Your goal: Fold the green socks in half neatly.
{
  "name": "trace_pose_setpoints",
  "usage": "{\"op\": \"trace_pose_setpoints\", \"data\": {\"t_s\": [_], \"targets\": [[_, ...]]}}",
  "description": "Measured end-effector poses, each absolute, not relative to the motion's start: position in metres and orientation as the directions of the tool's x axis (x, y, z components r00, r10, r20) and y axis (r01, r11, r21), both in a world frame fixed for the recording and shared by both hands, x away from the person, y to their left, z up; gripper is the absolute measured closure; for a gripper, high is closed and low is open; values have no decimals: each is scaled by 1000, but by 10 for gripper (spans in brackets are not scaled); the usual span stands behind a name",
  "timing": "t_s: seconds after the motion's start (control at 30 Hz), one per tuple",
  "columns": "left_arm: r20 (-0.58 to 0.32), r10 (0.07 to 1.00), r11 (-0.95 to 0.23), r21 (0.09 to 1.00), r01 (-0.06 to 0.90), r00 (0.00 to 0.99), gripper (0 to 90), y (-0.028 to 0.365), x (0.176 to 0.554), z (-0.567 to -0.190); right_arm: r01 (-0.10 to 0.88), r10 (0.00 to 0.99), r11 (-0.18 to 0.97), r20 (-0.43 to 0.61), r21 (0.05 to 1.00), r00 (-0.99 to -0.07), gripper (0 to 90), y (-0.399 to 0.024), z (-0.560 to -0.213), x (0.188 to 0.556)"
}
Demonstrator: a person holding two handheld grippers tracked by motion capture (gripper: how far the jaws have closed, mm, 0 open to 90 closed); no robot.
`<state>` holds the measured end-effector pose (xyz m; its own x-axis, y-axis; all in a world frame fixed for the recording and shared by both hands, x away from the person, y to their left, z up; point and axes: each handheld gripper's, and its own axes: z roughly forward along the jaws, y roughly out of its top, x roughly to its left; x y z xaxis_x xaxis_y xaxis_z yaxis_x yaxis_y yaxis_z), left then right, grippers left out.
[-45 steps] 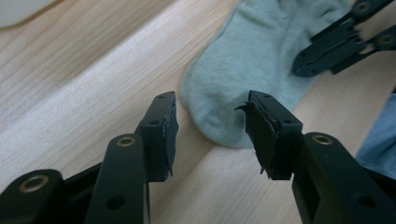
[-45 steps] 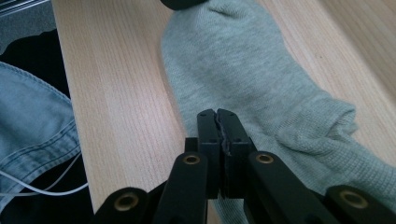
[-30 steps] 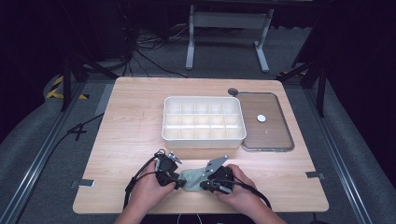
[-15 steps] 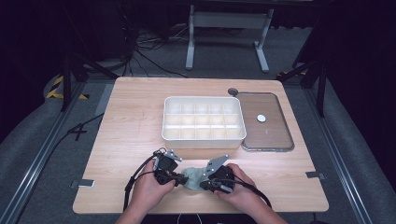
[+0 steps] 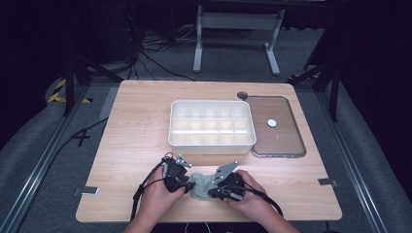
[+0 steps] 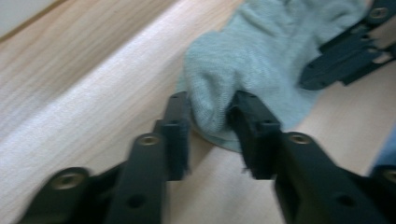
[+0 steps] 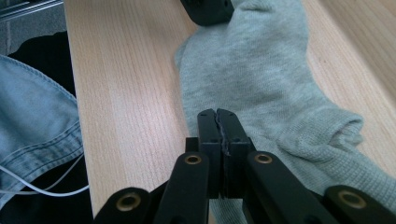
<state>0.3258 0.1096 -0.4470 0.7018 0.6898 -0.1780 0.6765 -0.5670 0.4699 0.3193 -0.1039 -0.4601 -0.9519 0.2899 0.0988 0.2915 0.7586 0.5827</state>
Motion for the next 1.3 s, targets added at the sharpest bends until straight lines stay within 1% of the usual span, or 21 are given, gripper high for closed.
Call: {"op": "trace_pose_setpoints", "data": {"t_s": [0.07,0.13,0.23,0.27,0.3,0.33,0.37,0.43,0.47,0.5,0.57,0.73,0.97,1.23,1.3], "targets": [[-184,693,-574,446,687,697,559,109,326,-449,291,289,758,99,583,-952,900,-104,-460,319],[-204,687,-582,422,695,698,559,107,326,-451,291,290,759,98,583,-952,900,-104,-460,319],[-233,682,-577,411,706,693,646,104,324,-451,290,290,759,96,582,-952,900,-104,-460,319],[-252,678,-572,408,712,690,695,103,324,-451,290,291,759,95,582,-952,900,-104,-460,318],[-252,678,-572,408,712,690,759,103,324,-451,290,292,759,93,583,-952,900,-104,-460,318],[-299,665,-556,414,721,685,806,103,324,-453,288,292,760,89,582,-952,900,-103,-460,318],[-299,665,-556,414,721,685,822,103,324,-453,288,292,760,88,583,-952,900,-103,-460,318],[-301,648,-563,430,706,700,827,103,323,-451,289,292,760,92,582,-952,900,-103,-460,318],[-319,636,-546,457,702,702,831,104,322,-445,289,291,760,93,582,-952,900,-104,-460,318],[-319,636,-546,457,702,702,832,104,322,-445,289,291,760,93,582,-952,900,-104,-460,318],[-336,615,-522,505,687,714,834,105,320,-436,289,290,760,95,582,-952,900,-104,-460,319],[-321,588,-521,552,651,742,835,102,317,-428,287,290,760,91,583,-953,900,-104,-460,318],[-320,560,-537,562,629,764,835,94,315,-425,280,288,762,81,584,-954,900,-103,-460,317],[-315,543,-544,574,611,779,835,85,316,-428,300,306,744,96,596,-947,897,-105,-461,317],[-289,550,-560,569,602,784,836,84,317,-427,311,315,735,103,603,-943,894,-107,-462,317]]}}
